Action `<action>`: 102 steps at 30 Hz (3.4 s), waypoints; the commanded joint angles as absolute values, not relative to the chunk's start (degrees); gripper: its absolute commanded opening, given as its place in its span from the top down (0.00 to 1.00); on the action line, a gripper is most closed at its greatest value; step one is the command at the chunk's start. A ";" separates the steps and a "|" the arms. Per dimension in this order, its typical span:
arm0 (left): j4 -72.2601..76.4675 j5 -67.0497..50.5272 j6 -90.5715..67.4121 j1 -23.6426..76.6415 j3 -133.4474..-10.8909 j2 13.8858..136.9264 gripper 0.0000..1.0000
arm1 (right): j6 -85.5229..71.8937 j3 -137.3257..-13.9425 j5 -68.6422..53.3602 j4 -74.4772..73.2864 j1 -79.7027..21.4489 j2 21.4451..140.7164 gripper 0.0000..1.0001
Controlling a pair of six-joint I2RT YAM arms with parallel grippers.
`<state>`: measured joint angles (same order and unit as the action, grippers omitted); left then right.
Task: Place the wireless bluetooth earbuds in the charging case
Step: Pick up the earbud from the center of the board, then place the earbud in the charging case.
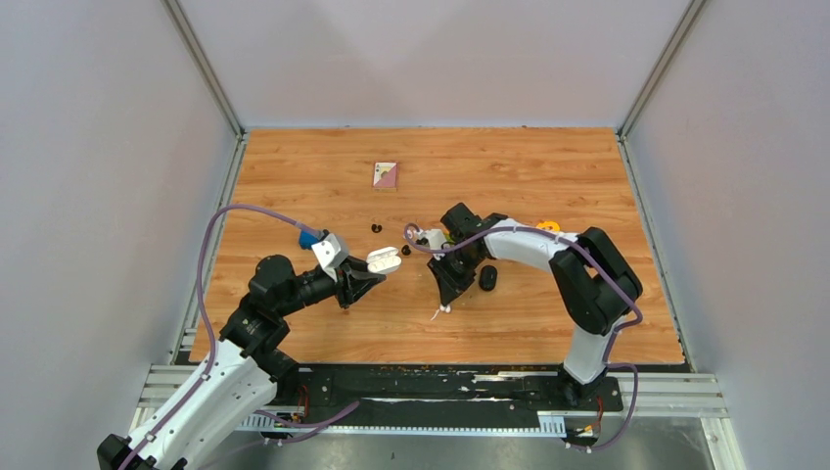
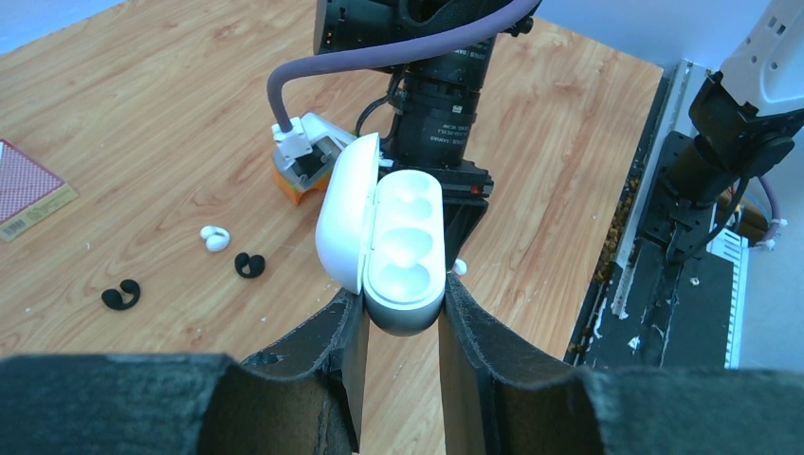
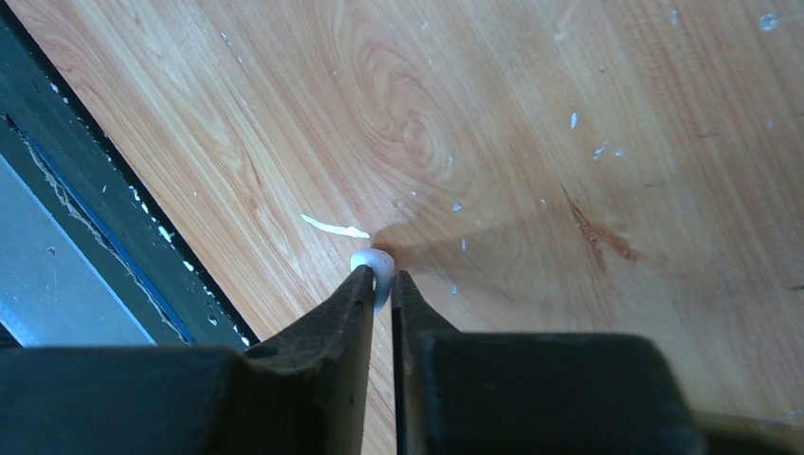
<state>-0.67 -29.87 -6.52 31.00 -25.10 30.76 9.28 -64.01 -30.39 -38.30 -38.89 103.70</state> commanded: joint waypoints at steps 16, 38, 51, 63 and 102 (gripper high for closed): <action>1.60 -31.19 -6.84 30.94 -25.58 31.87 1.00 | 29.51 -58.76 -34.00 -40.18 -39.46 81.58 1.00; 7.30 -40.15 -7.29 30.89 -24.70 34.79 1.00 | 49.11 -89.20 -51.62 -57.47 -39.57 78.64 1.00; 10.26 -43.78 -8.79 30.94 -23.87 33.62 1.00 | 47.48 -94.13 -50.02 -57.45 -45.81 81.90 1.00; 11.30 -45.07 -9.96 30.92 -23.47 31.97 1.00 | 49.13 -97.50 -43.85 -58.16 -51.71 85.59 1.00; 10.60 -43.49 -9.36 30.94 -23.20 29.60 1.00 | 43.63 -93.13 -33.86 -53.35 -53.48 85.43 0.91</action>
<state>8.58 -42.83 -9.91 30.98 -22.44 30.22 44.60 -92.82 -35.51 -55.44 -53.30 87.35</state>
